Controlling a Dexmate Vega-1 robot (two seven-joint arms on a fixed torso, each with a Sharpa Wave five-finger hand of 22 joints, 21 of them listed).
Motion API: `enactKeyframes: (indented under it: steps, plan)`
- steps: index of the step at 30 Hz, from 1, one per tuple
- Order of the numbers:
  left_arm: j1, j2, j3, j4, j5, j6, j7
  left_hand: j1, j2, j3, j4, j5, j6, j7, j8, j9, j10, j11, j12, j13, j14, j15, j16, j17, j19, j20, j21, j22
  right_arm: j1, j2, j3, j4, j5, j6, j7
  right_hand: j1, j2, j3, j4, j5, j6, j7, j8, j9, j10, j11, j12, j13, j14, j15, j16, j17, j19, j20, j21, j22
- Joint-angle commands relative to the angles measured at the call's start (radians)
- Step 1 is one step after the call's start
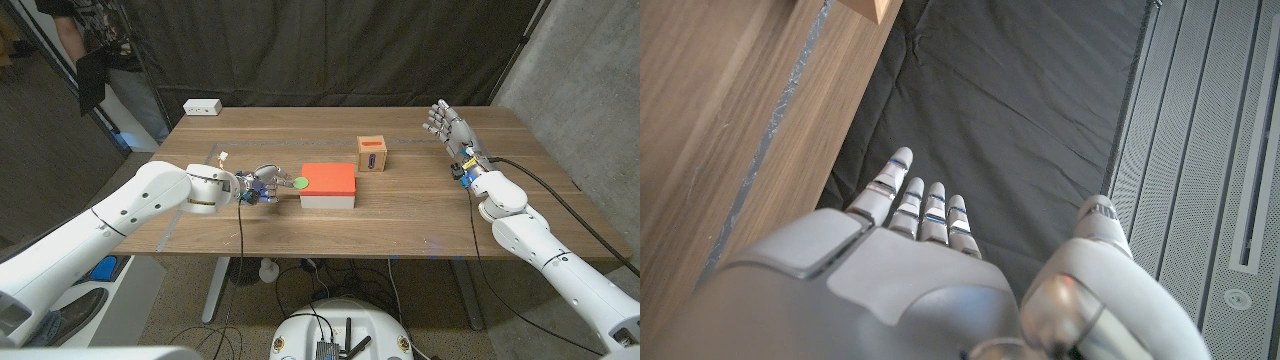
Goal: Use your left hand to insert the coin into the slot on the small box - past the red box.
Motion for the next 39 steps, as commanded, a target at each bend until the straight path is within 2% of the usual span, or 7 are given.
enactKeyframes:
  steps: [1, 19, 39]
  plan:
    - [-0.02, -0.015, 0.017, 0.005, 0.01, 0.018, -0.006, 0.01, 0.004, 0.001, -0.002, 0.003, 0.018, 0.003, 0.012, 0.001, -0.01, -0.005, -0.003, -0.005, -0.003, -0.002, 0.002, -0.006, -0.007, -0.034, 0.005, 0.001, -0.001, -0.001, 0.001, 0.002, 0.005, 0.004, 0.006, 0.011, -0.001, 0.0, 0.005, -0.002, 0.007, 0.038, -0.001, 0.005, 0.006, -0.001, 0.007, 0.002, 0.008, 0.003, 0.008, 0.0, 0.01, -0.001, 0.001, 0.001]
    - [-0.013, -0.027, 0.016, -0.004, 0.005, 0.026, 0.009, 0.021, 0.02, 0.005, 0.0, 0.003, 0.038, 0.003, 0.019, 0.004, -0.015, -0.007, -0.002, -0.006, 0.001, -0.002, 0.01, 0.002, -0.016, -0.034, 0.009, -0.008, -0.005, -0.009, 0.005, 0.001, 0.013, 0.002, 0.017, 0.011, -0.001, 0.0, 0.005, -0.002, 0.007, 0.037, -0.001, 0.005, 0.006, 0.0, 0.006, 0.001, 0.012, 0.005, 0.009, -0.002, 0.012, 0.001, 0.001, 0.002]
    - [-0.008, -0.046, 0.026, 0.018, 0.019, 0.004, -0.011, 0.027, 0.03, 0.009, -0.001, 0.003, 0.039, 0.008, 0.005, -0.006, -0.019, -0.007, -0.001, 0.001, 0.002, -0.002, 0.01, 0.001, -0.022, -0.034, 0.017, -0.008, 0.001, -0.011, 0.002, 0.011, 0.011, 0.0, 0.023, 0.011, -0.001, 0.0, 0.006, -0.002, 0.01, 0.036, -0.001, 0.005, 0.011, -0.001, 0.007, 0.002, 0.015, 0.007, 0.01, -0.005, 0.014, 0.004, 0.001, 0.002]
